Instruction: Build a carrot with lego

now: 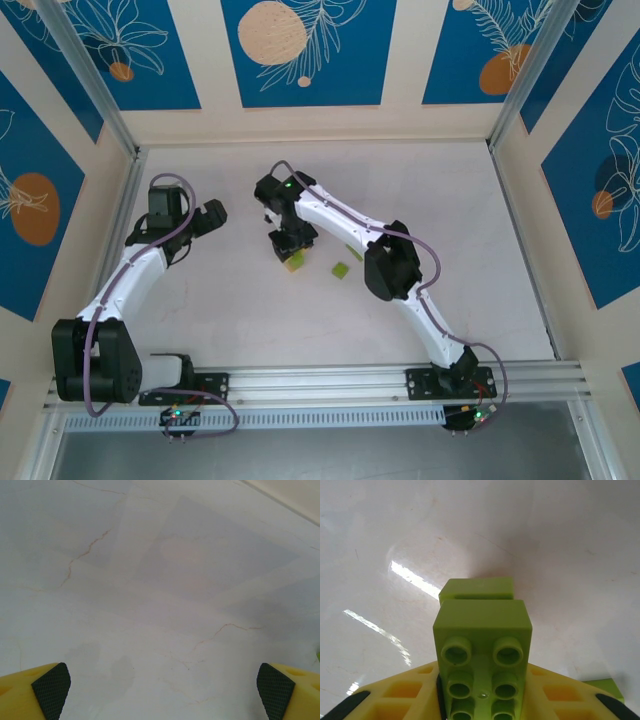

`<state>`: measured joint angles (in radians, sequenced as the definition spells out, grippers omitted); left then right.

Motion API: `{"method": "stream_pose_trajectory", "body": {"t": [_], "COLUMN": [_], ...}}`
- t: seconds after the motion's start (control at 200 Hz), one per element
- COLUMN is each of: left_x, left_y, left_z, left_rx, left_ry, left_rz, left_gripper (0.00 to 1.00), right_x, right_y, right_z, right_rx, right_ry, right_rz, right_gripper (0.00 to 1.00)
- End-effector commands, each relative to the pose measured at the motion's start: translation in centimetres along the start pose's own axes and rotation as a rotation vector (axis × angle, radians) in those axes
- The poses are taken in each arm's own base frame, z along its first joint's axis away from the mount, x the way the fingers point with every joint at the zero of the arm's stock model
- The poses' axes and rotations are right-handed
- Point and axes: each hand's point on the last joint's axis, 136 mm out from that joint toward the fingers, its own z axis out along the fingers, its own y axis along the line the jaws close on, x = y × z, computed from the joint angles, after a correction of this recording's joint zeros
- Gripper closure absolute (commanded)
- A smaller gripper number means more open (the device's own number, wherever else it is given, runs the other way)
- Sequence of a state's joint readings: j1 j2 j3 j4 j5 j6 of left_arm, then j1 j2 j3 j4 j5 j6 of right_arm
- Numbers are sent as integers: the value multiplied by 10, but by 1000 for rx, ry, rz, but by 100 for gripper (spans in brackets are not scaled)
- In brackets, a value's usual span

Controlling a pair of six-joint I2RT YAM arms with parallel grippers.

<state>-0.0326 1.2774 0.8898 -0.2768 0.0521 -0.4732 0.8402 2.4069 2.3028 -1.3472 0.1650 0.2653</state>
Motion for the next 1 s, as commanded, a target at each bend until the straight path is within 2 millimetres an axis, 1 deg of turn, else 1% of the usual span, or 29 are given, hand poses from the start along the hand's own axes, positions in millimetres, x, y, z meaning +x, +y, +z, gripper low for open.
{"method": "stream_pose_trajectory", "body": {"t": [0.0,0.105,0.225,0.31,0.655,0.995], "left_x": [-3,-3,-3,-3,-3,-4], "left_y": [3,4,4,4,5,5], "left_z": [-5,-4,-5,-5,-5,-5], "left_rx": [1,-1,-3,-4,-10,-10], "left_ry": [-18,-18,-16,-17,-19,-22], "left_rz": [-17,-18,-17,-16,-14,-13], "left_gripper": [2,2,2,2,2,2], "right_x": [25,23,22,20,12,14], "right_y": [6,7,1,0,14,14], "right_z": [40,41,41,36,7,-4], "right_rx": [24,30,62,66,0,0], "right_ry": [140,132,125,100,7,-6], "right_rz": [-49,-69,-86,-106,-196,-207], "right_gripper": [63,63,64,64,64,64]}}
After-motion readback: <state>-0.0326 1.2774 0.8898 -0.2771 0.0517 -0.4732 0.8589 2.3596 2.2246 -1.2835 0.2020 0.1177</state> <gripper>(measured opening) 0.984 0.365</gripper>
